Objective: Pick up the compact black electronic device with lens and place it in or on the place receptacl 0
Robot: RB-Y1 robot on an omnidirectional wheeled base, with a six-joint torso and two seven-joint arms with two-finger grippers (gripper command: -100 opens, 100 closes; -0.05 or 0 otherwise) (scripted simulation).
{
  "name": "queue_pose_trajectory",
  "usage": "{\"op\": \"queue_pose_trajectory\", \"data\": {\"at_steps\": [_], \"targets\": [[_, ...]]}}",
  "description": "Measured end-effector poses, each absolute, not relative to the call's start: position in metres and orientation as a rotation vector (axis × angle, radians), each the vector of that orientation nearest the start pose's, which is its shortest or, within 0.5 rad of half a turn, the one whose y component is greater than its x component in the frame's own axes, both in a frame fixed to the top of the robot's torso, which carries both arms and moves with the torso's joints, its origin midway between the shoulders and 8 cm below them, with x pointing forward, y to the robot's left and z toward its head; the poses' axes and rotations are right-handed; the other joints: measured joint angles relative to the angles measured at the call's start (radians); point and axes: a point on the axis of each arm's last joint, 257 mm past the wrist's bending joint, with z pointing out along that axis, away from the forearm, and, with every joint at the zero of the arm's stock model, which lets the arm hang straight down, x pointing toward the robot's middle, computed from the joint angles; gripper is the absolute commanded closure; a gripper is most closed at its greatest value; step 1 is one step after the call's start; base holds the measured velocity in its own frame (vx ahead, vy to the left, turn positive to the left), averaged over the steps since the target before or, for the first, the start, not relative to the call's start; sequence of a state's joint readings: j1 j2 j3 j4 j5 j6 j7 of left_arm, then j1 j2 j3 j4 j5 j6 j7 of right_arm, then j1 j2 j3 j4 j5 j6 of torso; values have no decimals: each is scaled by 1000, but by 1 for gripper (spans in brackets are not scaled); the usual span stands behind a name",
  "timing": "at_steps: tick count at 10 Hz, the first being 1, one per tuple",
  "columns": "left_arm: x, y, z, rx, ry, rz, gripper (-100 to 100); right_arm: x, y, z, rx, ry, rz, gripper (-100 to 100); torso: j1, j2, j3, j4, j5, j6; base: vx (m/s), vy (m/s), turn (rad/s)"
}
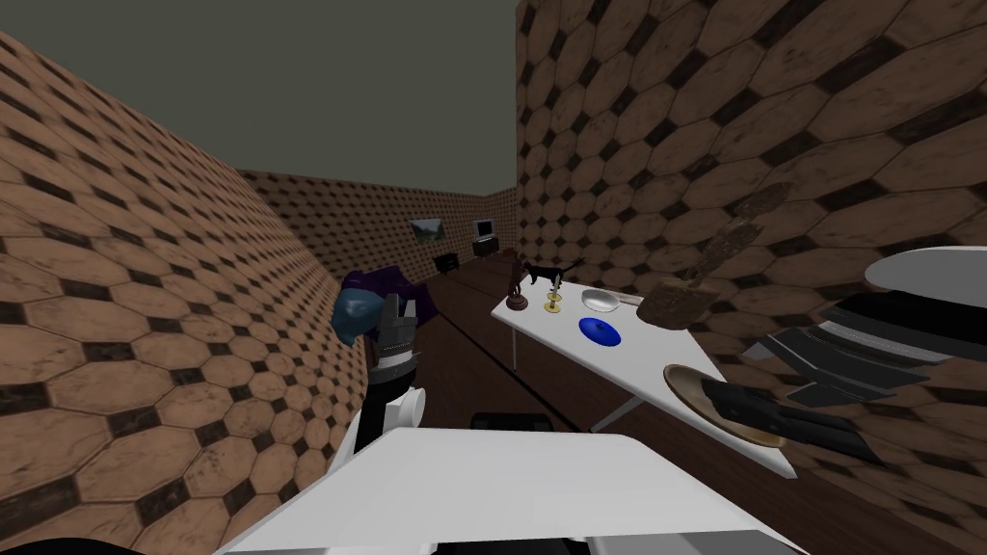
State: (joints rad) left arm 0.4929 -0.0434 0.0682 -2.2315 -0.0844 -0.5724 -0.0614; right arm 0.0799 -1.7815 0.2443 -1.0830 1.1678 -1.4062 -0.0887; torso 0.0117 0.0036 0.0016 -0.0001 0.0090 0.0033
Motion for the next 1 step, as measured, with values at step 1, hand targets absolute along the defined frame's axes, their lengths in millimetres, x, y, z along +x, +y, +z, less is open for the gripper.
{"op": "queue_pose_trajectory", "data": {"at_steps": [1], "targets": [[339,294,19,-581,621,-1134,0,231,-638,-163,-1357,2781,63,0,0,0,0,0,0,0,0,0,0]]}}
